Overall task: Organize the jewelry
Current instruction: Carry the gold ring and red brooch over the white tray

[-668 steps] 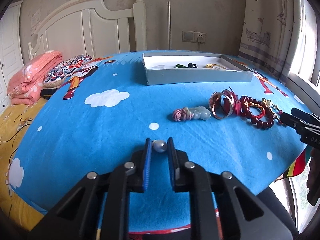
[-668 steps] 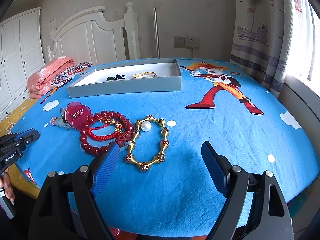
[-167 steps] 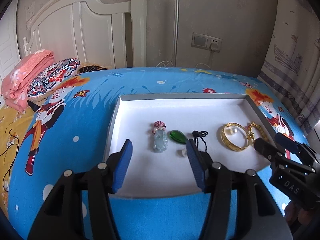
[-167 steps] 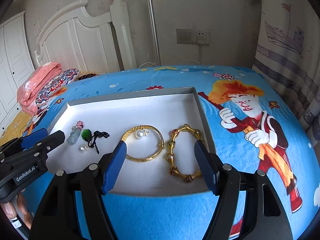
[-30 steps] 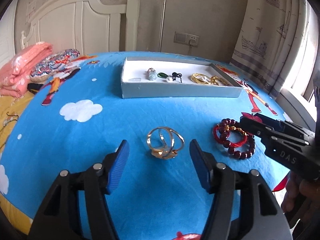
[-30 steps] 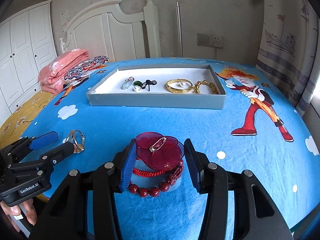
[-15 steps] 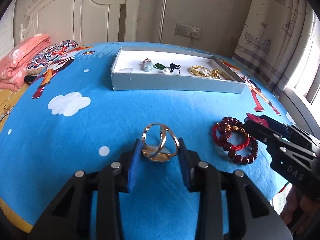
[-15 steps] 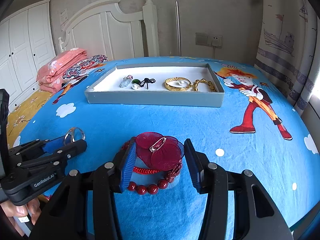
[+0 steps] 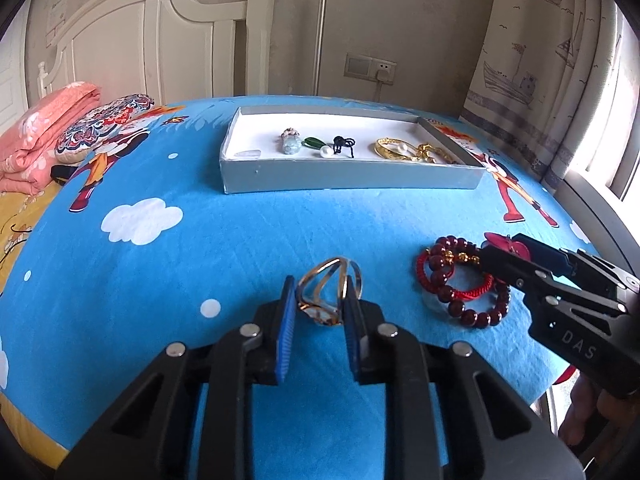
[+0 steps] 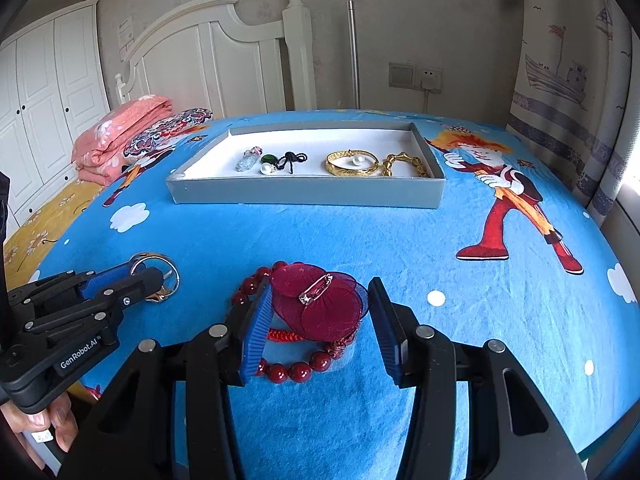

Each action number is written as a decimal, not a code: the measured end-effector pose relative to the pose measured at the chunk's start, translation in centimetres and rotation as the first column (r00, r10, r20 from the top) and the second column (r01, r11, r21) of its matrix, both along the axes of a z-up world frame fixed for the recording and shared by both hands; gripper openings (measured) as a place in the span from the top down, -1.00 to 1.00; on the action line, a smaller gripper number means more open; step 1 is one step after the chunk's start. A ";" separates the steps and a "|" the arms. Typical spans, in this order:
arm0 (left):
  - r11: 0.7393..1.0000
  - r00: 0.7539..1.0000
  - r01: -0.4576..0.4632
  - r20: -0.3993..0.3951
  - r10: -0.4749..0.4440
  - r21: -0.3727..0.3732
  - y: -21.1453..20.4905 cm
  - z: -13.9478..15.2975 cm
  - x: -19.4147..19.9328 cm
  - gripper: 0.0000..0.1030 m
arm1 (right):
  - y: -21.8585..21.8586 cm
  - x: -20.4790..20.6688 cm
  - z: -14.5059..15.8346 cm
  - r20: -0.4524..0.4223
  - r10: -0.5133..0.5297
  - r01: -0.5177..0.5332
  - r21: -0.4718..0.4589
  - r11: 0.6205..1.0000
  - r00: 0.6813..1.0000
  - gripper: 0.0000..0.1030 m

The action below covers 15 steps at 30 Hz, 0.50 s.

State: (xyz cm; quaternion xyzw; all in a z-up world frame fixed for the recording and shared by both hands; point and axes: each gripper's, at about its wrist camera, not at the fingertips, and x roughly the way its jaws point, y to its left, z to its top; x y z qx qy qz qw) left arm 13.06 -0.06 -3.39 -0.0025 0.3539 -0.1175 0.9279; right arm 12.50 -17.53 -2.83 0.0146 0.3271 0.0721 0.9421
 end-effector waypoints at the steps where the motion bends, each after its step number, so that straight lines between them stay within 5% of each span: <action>1: 1.000 1.000 0.000 0.000 0.000 -0.003 0.0 0.0 0.0 0.58 | 0.0 0.0 0.0 -0.001 -0.001 0.001 0.001 1.000 1.000 0.11; 15: 1.000 0.999 -0.001 0.054 0.002 -0.004 -0.3 2.0 -0.5 0.58 | 0.1 -0.1 0.5 0.007 0.002 -0.002 0.000 1.000 1.000 0.11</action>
